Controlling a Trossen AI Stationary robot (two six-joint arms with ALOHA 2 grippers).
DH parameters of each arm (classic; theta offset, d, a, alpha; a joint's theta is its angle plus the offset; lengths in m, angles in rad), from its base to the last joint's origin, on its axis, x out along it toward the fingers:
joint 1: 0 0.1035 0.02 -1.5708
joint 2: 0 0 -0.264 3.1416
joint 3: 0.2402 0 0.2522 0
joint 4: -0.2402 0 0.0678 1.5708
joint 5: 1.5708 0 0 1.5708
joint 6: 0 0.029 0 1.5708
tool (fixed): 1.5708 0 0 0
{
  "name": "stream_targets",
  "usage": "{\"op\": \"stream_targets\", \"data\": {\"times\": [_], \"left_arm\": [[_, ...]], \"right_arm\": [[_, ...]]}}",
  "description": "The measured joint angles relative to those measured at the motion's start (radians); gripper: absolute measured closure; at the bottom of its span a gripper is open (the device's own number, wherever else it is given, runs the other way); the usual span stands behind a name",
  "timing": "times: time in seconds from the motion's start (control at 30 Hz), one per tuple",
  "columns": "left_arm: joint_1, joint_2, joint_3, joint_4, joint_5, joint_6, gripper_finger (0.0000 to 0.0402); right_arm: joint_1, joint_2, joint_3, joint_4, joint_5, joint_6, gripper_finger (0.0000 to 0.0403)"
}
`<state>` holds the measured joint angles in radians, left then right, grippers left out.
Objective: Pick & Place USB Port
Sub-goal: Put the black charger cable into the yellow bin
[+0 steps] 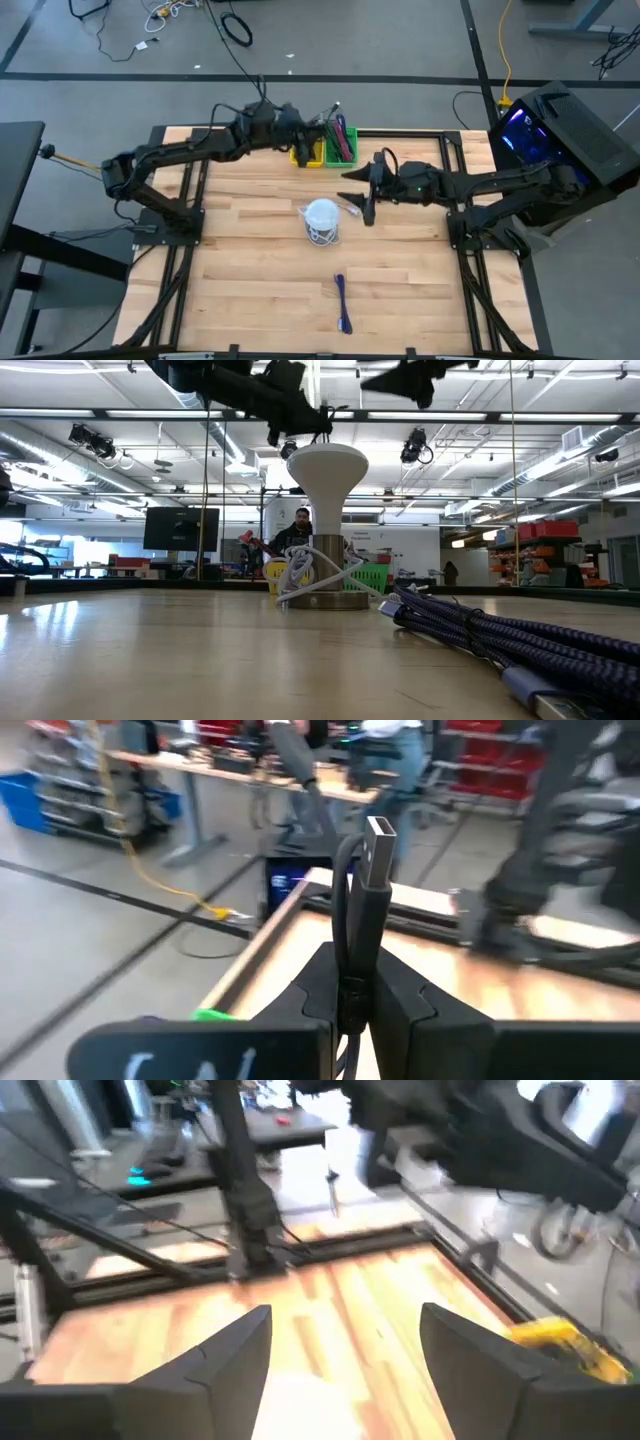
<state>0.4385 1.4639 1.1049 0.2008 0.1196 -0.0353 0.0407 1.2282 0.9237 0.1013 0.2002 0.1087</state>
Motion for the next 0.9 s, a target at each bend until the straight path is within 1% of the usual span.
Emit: {"op": "stream_targets", "data": {"times": [0.1, 0.27, 0.37, 0.47, 0.63, 0.77, 0.9], "left_arm": [[0.062, 0.000, 0.000, -0.026, 0.040, -0.039, 0.0370], [0.153, 0.002, 0.000, -0.130, 0.027, -0.088, 0.0370], [0.186, 0.004, 0.000, -0.195, 0.042, -0.102, 0.0370], [0.213, 0.025, 0.000, -0.218, 0.050, -0.119, 0.0370], [0.248, 0.093, 0.000, -0.219, 0.059, -0.182, 0.0370], [0.254, 0.168, 0.000, -0.210, 0.110, -0.216, 0.0370], [0.255, 0.233, 0.000, -0.207, 0.102, -0.233, 0.0370]], "right_arm": [[0.017, 0.000, 0.000, -0.040, 0.009, 0.033, 0.0148], [0.055, 0.000, 0.000, -0.052, 0.014, 0.046, 0.0153], [0.078, 0.000, 0.000, -0.039, 0.017, 0.043, 0.0157], [0.096, 0.000, 0.000, -0.032, 0.014, 0.041, 0.0158], [0.119, 0.000, 0.000, -0.032, 0.024, 0.041, 0.0158], [0.137, 0.000, -0.001, -0.040, 0.060, 0.040, 0.0158], [0.152, 0.001, -0.001, -0.043, 0.081, 0.040, 0.0158]]}}
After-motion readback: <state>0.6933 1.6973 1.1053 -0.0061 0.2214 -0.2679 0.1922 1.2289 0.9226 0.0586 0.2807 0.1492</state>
